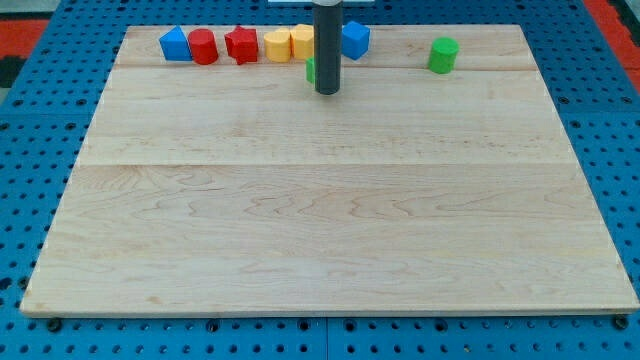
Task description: Move the blue cube to the green star
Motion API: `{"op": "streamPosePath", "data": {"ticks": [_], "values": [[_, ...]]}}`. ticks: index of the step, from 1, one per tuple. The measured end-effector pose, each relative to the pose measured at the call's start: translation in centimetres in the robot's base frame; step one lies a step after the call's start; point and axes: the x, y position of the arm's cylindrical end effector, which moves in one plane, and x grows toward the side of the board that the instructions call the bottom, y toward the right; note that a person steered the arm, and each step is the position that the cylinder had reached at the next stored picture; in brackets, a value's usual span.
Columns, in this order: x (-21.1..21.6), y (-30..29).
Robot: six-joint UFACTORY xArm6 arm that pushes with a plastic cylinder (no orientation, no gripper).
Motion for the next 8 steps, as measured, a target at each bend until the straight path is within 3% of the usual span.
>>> {"op": "streamPosePath", "data": {"ticks": [1, 2, 5, 8], "values": [[-0.4, 6.2], [-2.3, 8.1], [-11.4, 9.0], [-12.5, 1.0]]}}
